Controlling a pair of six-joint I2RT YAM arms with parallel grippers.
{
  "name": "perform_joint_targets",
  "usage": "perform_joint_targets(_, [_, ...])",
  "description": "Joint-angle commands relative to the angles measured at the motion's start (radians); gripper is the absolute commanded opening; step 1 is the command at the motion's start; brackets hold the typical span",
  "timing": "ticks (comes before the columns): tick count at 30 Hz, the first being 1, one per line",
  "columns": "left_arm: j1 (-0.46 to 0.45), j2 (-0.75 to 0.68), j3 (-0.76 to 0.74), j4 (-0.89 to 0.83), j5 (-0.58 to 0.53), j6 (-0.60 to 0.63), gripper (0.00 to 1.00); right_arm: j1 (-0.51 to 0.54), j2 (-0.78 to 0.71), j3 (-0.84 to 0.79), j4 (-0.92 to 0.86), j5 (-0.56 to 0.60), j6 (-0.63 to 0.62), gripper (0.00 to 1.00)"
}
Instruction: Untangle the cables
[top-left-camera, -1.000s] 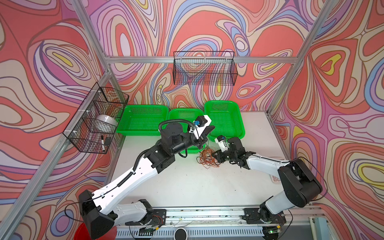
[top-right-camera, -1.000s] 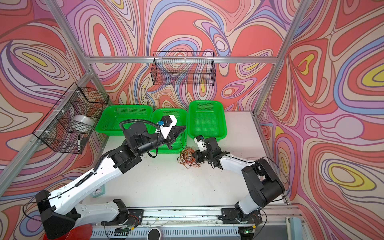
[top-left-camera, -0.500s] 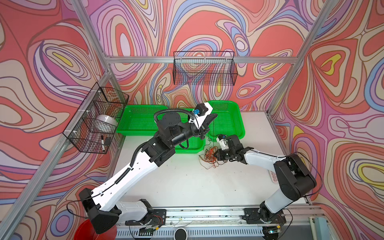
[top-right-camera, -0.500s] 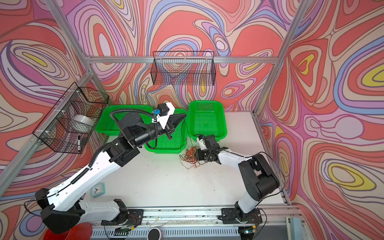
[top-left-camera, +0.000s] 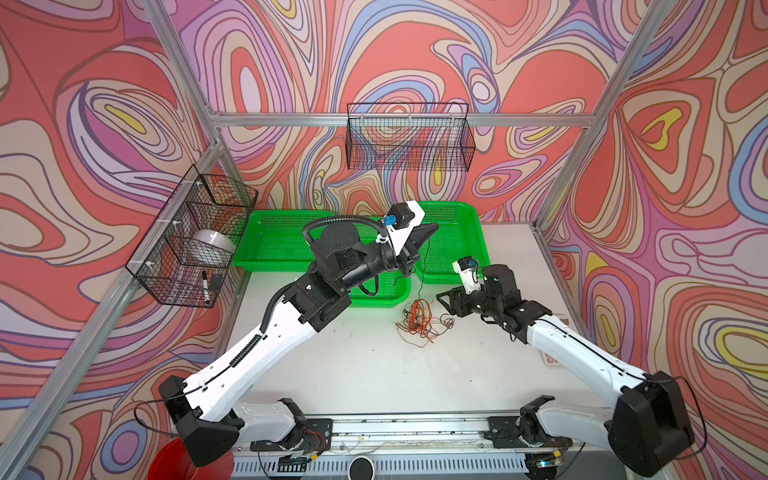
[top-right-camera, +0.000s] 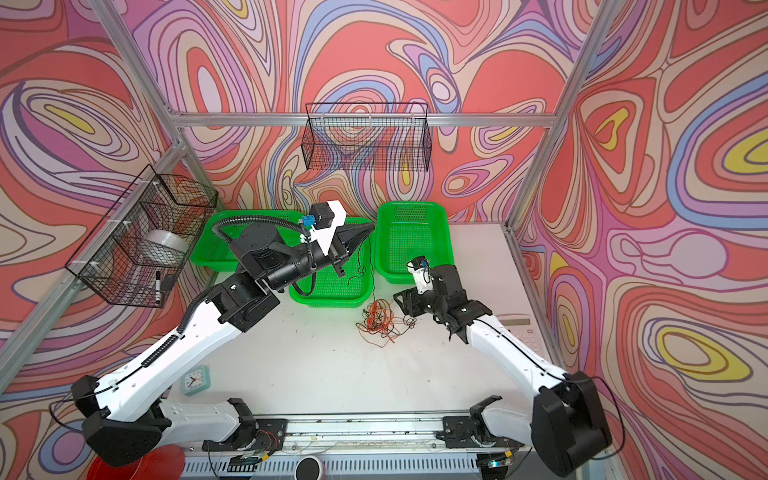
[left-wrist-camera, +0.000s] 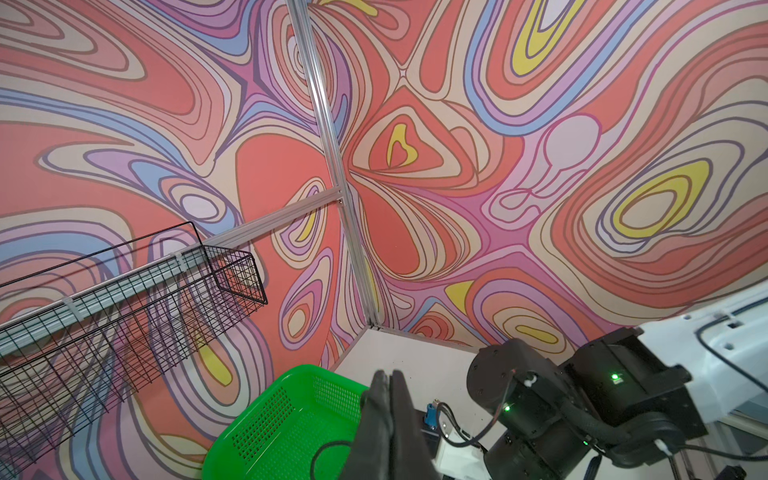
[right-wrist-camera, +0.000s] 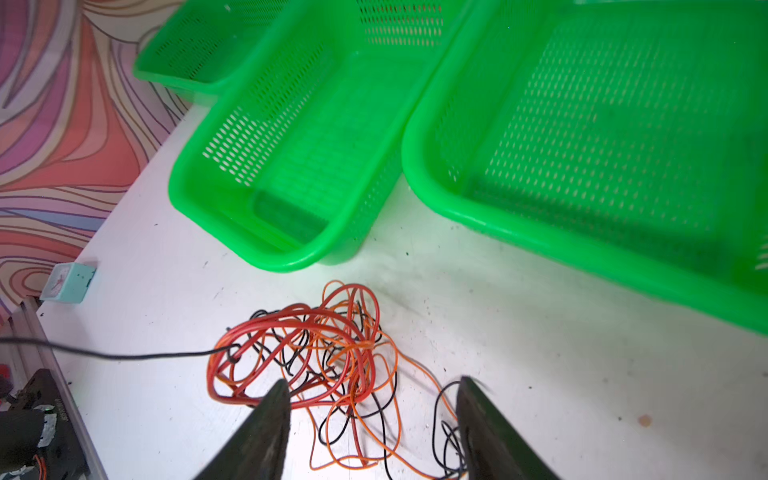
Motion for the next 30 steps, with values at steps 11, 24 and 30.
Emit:
perform_joint_targets(11, [0.002,0.003,-0.029,0.05,0.015,-0.024,0.0,0.141,0.067,-0.008,0.216,-0.199,-0.103,0.65])
perform_joint_targets(24, [0.002,-0.017,-0.048,0.06,-0.021,-0.024,0.0,0.166,0.209,-0.001,0.378,-0.201,-0.003,0.27])
perform_joint_targets(30, [0.002,-0.051,-0.081,0.049,-0.061,-0.009,0.0,0.166,0.177,-0.032,0.381,-0.123,-0.008,0.06])
